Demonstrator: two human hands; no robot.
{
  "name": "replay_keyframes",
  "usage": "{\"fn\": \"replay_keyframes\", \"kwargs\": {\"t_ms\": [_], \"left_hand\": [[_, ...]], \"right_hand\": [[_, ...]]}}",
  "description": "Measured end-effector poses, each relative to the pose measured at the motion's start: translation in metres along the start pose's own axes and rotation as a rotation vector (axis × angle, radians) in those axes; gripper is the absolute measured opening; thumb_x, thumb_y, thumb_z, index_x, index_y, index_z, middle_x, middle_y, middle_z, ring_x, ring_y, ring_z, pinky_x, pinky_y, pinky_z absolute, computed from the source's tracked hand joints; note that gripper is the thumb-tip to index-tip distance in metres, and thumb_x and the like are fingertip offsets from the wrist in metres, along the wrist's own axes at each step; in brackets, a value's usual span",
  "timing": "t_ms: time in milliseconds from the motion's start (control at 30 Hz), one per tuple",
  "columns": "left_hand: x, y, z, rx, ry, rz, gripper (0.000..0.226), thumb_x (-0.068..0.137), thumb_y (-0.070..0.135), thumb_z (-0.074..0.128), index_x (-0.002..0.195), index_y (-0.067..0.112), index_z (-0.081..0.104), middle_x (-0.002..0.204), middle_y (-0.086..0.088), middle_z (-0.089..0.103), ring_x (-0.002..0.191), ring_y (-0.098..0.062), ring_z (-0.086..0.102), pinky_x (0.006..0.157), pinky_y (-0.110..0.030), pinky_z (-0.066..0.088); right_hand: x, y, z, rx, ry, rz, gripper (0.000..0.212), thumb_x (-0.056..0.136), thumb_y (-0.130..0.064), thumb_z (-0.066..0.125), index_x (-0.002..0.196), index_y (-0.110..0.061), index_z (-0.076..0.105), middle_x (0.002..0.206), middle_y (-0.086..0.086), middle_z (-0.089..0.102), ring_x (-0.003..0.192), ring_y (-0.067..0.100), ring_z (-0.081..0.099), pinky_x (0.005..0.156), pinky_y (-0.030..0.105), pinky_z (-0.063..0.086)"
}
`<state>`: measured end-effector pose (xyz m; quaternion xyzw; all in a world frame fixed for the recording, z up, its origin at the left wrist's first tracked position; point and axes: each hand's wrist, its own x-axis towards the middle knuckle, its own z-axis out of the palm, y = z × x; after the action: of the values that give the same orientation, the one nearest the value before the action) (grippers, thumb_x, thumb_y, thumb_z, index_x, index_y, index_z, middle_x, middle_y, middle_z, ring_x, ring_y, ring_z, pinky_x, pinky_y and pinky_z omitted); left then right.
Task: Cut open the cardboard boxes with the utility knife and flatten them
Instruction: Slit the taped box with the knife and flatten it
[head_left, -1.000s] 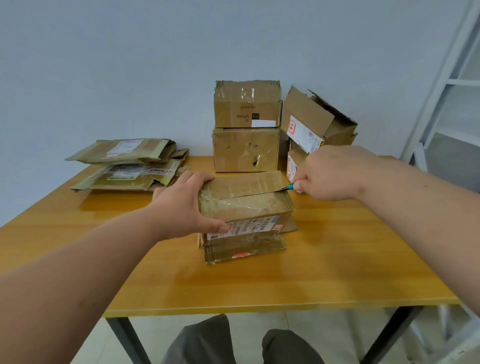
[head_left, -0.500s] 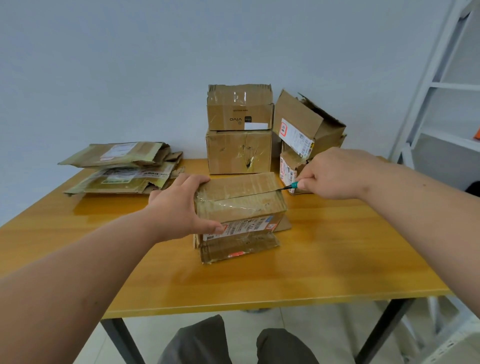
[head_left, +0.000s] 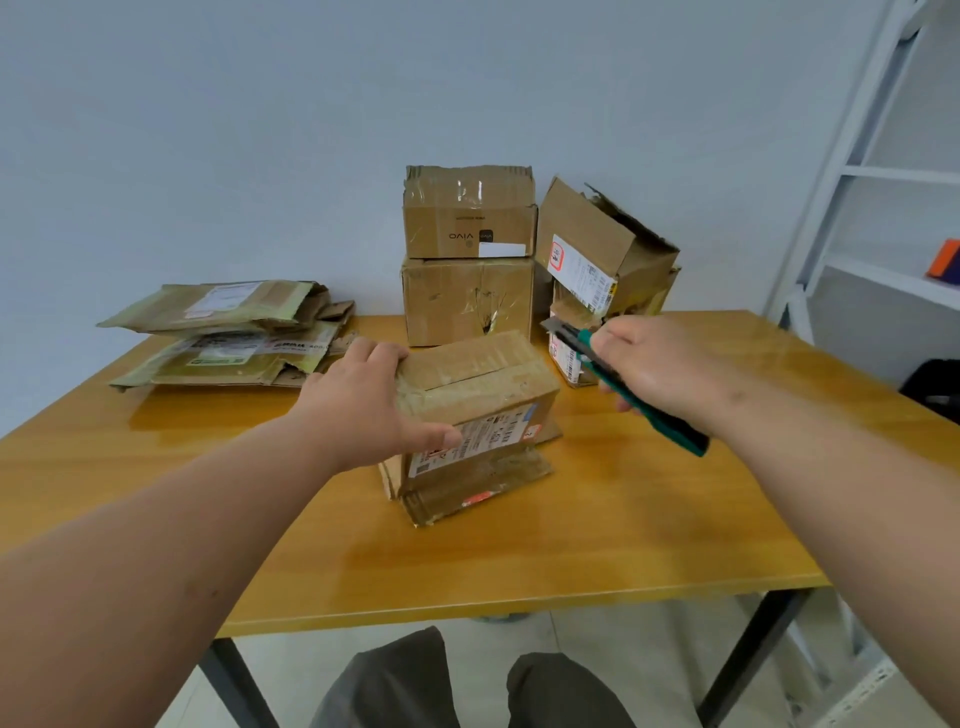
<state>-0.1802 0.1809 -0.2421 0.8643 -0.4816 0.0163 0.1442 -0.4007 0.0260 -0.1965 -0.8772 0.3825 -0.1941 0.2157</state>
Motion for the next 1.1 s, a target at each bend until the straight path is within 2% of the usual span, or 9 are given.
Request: {"fn": "replay_keyframes", "kwargs": {"t_ms": [200, 300, 367, 500, 667, 767, 833, 967, 1100], "left_hand": [[-0.012, 0.006, -0.004, 0.076, -0.05, -0.063, 0.127, 0.051, 0.1, 0.025, 0.151, 0.021, 0.02, 0.149, -0.001, 0.023, 0.126, -0.024, 0.044, 0.09, -0.037, 0.048], [-0.017, -0.002, -0.015, -0.14, -0.239, -0.013, 0.099, 0.072, 0.081, 0.041, 0.154, 0.031, 0.014, 0.15, 0.005, 0.029, 0.108, -0.009, 0.051, 0.08, -0.022, 0.044], [-0.018, -0.007, -0.025, -0.342, -0.375, -0.007, 0.079, 0.089, 0.052, 0.058, 0.152, 0.042, 0.011, 0.132, 0.014, 0.049, 0.093, -0.002, 0.056, 0.072, -0.018, 0.043], [-0.007, -0.01, -0.03, -0.169, -0.375, 0.092, 0.077, 0.092, 0.034, 0.063, 0.152, 0.038, 0.016, 0.095, 0.02, 0.065, 0.086, 0.002, 0.059, 0.071, -0.018, 0.043], [0.008, -0.009, -0.034, 0.037, -0.223, 0.243, 0.047, 0.081, 0.045, 0.072, 0.126, 0.036, 0.059, 0.113, 0.023, 0.045, 0.105, -0.004, 0.049, 0.088, -0.024, 0.044], [0.016, -0.006, -0.037, 0.052, -0.228, 0.299, 0.042, 0.078, 0.047, 0.074, 0.117, 0.035, 0.064, 0.145, 0.024, 0.032, 0.13, -0.009, 0.039, 0.106, -0.032, 0.035], [0.019, -0.004, -0.039, 0.048, -0.277, 0.275, 0.048, 0.077, 0.049, 0.074, 0.121, 0.037, 0.062, 0.147, 0.027, 0.035, 0.133, -0.008, 0.039, 0.109, -0.033, 0.032], [0.021, 0.01, -0.039, 0.168, -0.252, 0.247, 0.064, 0.066, 0.073, 0.063, 0.123, 0.044, 0.059, 0.129, 0.024, 0.057, 0.12, -0.007, 0.051, 0.101, -0.031, 0.042], [0.031, 0.037, -0.027, 0.461, -0.101, 0.371, 0.101, 0.046, 0.097, 0.023, 0.126, 0.045, 0.056, 0.104, 0.023, 0.059, 0.09, -0.006, 0.057, 0.074, -0.03, 0.053]], "right_hand": [[-0.006, -0.03, 0.061, 0.334, -0.114, -0.001, 0.03, 0.107, -0.032, 0.031, 0.095, -0.02, 0.055, 0.091, 0.006, 0.067, 0.06, 0.01, 0.067, 0.054, 0.026, 0.047], [0.002, -0.034, 0.068, 0.58, -0.137, 0.106, 0.028, 0.106, -0.031, 0.033, 0.092, -0.018, 0.053, 0.09, 0.011, 0.063, 0.062, 0.017, 0.067, 0.059, 0.033, 0.053], [0.007, -0.035, 0.069, 0.69, -0.144, 0.148, 0.027, 0.105, -0.031, 0.034, 0.093, -0.015, 0.053, 0.086, 0.013, 0.06, 0.066, 0.025, 0.063, 0.071, 0.046, 0.054], [0.019, -0.035, 0.071, 0.63, -0.107, 0.143, 0.029, 0.106, -0.031, 0.033, 0.085, -0.018, 0.048, 0.081, 0.012, 0.058, 0.061, 0.022, 0.058, 0.061, 0.034, 0.047], [0.027, -0.03, 0.075, 0.576, -0.083, 0.096, 0.031, 0.107, -0.031, 0.031, 0.082, -0.021, 0.047, 0.087, 0.009, 0.058, 0.063, 0.021, 0.061, 0.056, 0.03, 0.045], [0.028, -0.026, 0.077, 0.588, -0.068, 0.081, 0.03, 0.107, -0.031, 0.031, 0.084, -0.019, 0.047, 0.094, 0.012, 0.06, 0.062, 0.018, 0.062, 0.059, 0.032, 0.047], [0.029, -0.021, 0.078, 0.613, -0.051, 0.078, 0.03, 0.106, -0.031, 0.032, 0.086, -0.018, 0.049, 0.098, 0.013, 0.064, 0.06, 0.016, 0.062, 0.061, 0.033, 0.048], [0.034, -0.013, 0.078, 0.675, 0.017, 0.097, 0.028, 0.107, -0.029, 0.032, 0.093, -0.021, 0.056, 0.098, 0.008, 0.071, 0.067, 0.016, 0.06, 0.058, 0.032, 0.051], [0.042, -0.002, 0.075, 0.657, 0.107, 0.145, 0.029, 0.107, -0.029, 0.031, 0.101, -0.02, 0.057, 0.097, 0.007, 0.071, 0.086, 0.018, 0.065, 0.075, 0.041, 0.055]]}}
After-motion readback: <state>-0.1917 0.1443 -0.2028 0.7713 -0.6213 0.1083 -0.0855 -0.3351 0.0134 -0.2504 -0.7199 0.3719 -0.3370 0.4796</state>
